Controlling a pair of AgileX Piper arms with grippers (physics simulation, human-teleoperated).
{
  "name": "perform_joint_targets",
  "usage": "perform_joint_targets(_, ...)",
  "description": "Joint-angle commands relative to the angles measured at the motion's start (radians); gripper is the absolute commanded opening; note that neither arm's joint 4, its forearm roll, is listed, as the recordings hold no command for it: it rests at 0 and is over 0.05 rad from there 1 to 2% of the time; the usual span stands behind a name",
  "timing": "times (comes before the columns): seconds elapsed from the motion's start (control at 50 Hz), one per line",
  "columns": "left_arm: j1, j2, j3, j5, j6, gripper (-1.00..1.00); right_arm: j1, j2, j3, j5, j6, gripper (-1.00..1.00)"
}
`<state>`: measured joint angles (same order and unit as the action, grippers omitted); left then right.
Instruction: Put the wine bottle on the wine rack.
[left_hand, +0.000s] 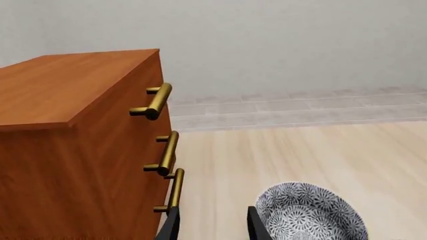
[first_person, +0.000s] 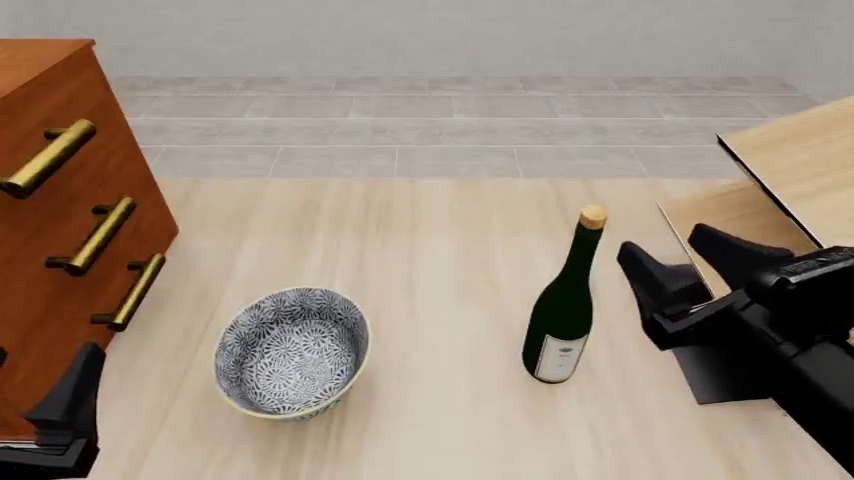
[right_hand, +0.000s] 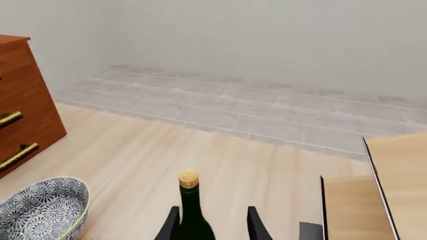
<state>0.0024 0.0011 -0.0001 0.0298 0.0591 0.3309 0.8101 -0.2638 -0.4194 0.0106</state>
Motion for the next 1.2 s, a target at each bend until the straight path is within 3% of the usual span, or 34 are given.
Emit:
perform_joint_targets(0.02, 0.0, 0.0, 0.0, 0.004, 0.005, 1.0, 0.027, 0.062, -0.018, -0.033, 0.003, 1.0)
perform_joint_targets(1.2, -0.028, -0.001, 0.0, 0.004, 0.023, 1.0, 0.108, 0.327, -0.131, -0.145, -0.009, 1.0)
